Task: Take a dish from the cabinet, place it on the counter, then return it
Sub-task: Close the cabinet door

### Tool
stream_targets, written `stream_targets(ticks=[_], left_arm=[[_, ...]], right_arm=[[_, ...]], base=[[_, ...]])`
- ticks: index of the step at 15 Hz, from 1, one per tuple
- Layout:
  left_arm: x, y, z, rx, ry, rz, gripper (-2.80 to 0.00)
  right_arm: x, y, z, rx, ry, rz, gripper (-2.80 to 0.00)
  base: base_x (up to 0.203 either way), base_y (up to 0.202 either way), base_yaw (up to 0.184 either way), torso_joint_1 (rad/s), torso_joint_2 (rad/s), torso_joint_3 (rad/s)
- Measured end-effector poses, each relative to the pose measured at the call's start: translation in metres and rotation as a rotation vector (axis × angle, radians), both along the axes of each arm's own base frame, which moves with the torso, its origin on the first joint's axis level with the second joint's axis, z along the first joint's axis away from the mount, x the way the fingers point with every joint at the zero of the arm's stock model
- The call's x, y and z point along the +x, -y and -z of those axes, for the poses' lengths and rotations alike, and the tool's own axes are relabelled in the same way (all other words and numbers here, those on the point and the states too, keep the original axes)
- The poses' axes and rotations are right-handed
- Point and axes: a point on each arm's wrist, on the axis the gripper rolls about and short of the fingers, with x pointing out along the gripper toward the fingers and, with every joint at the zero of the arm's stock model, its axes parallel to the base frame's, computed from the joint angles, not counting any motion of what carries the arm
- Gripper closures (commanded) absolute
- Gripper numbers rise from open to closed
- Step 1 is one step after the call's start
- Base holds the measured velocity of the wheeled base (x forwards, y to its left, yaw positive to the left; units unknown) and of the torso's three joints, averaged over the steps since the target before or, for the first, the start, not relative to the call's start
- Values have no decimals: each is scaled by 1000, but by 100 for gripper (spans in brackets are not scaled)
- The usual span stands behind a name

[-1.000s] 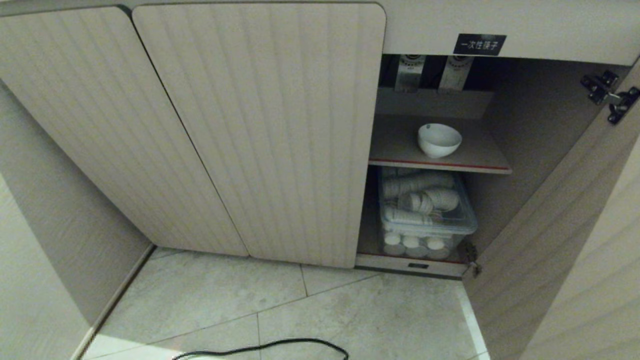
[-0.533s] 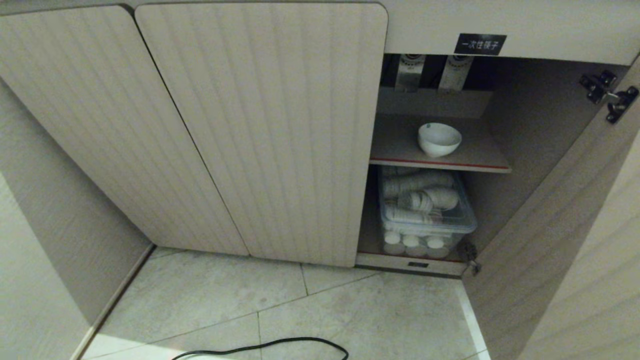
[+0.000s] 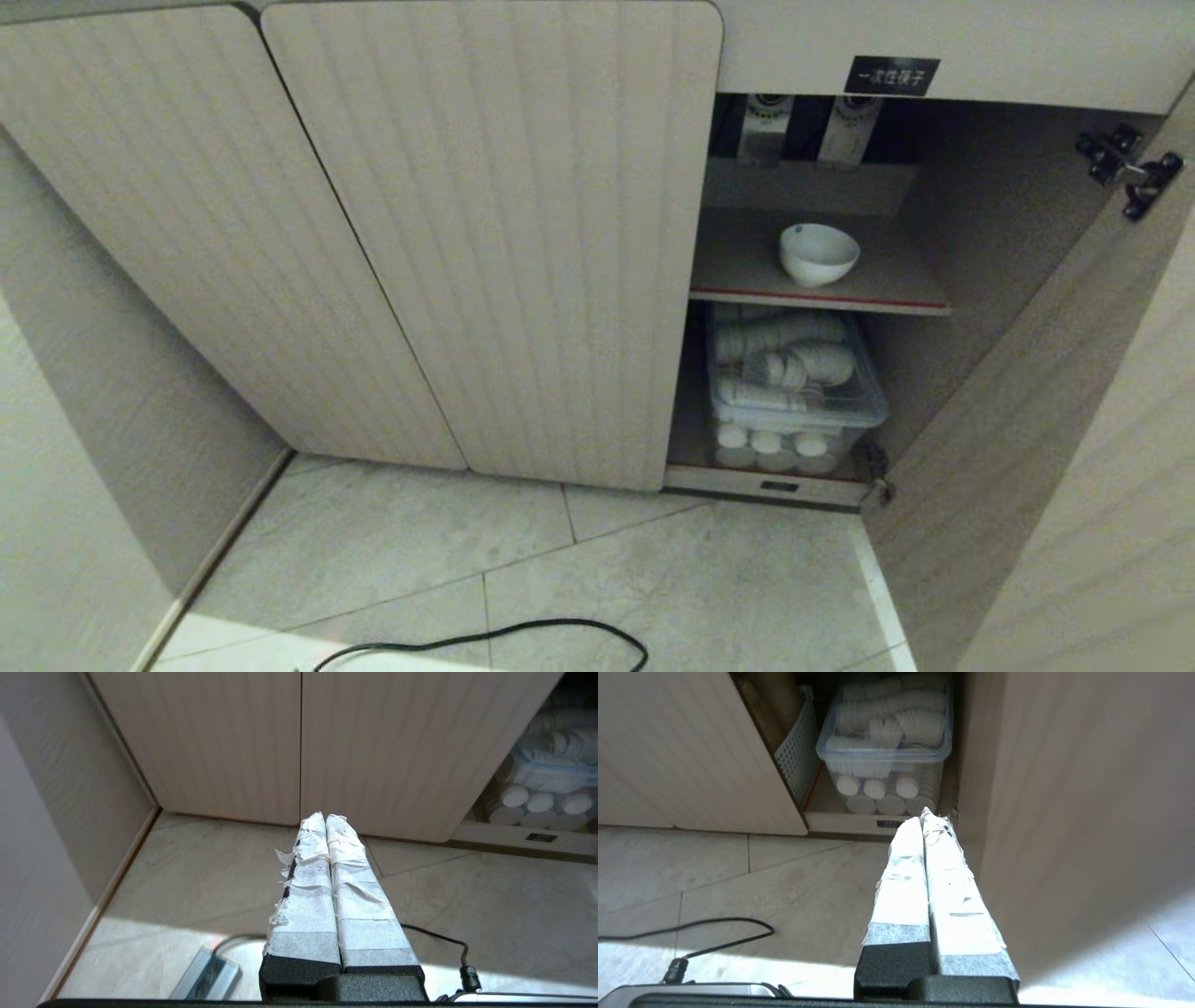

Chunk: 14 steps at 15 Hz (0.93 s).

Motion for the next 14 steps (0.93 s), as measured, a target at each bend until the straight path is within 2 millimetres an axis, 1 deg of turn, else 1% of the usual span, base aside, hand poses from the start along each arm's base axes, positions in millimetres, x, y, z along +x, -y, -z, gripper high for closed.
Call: stream_targets(ticks=[7, 14], left_arm=[[0, 0, 0, 1, 0, 0, 0], [0, 0, 0, 1, 0, -1, 0]], right_arm=[[0, 0, 0, 0, -2, 1, 0], [0, 0, 0, 0, 0, 0, 0]], base=[[-180, 0, 0, 1, 2, 1], [0, 0, 0, 0, 0, 0]])
